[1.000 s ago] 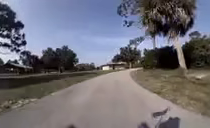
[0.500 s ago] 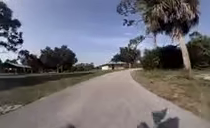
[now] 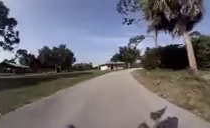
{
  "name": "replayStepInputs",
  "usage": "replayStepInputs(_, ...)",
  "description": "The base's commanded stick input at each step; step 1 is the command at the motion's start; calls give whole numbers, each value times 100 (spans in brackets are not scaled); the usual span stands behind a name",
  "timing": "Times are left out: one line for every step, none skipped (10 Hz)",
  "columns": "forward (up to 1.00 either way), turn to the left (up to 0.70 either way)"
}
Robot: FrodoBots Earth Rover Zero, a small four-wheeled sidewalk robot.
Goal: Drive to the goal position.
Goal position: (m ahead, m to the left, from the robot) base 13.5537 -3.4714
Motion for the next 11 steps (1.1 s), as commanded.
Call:
replayStepInputs(100, 0)
replayStepInputs(100, 0)
replayStepInputs(100, 0)
replayStepInputs(100, 0)
replayStepInputs(100, 2)
replayStepInputs(100, 1)
replayStepInputs(100, 0)
replayStepInputs(100, 0)
replayStepInputs(100, 0)
replayStepInputs(100, 0)
replayStepInputs(100, 0)
